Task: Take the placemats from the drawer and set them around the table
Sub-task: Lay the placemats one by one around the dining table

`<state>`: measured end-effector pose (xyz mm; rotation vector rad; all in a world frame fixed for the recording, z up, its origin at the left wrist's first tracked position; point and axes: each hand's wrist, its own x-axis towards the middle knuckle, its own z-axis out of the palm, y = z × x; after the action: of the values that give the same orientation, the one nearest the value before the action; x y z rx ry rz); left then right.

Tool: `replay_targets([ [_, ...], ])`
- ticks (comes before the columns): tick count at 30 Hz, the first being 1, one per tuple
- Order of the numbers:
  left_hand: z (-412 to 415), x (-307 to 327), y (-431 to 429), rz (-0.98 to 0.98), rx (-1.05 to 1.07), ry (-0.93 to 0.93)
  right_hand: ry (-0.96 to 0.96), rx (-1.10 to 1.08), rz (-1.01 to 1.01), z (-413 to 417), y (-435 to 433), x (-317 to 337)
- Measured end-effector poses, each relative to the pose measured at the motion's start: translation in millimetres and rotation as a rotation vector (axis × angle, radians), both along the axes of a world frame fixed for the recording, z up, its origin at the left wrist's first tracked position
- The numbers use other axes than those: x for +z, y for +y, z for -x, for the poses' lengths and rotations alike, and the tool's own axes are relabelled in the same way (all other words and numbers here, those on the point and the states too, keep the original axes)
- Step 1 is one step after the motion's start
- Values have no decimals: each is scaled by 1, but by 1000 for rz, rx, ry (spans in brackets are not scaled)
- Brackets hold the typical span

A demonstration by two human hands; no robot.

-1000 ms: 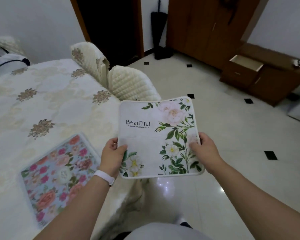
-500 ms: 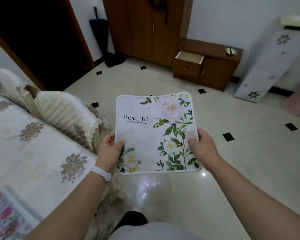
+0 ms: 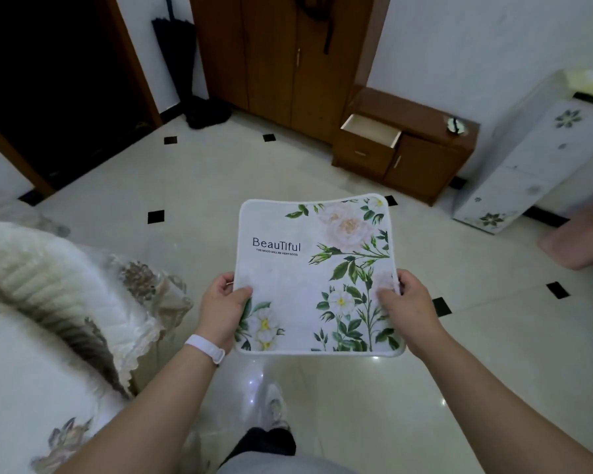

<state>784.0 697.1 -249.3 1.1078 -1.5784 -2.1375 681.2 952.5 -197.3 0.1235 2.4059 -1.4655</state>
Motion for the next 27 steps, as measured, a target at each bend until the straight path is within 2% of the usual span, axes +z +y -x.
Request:
replay_targets([
  [6,97,22,-64,10,-20,52,58,-22,23,84,-62,28],
  [11,135,37,-107,15,16,91,39,30,8,142,-108,36],
  [20,191,31,-205,22,254,46,46,260,29,262,-234,25],
  [27,276,33,-273,82,455,-21,-3,436,61,384,-339,7],
])
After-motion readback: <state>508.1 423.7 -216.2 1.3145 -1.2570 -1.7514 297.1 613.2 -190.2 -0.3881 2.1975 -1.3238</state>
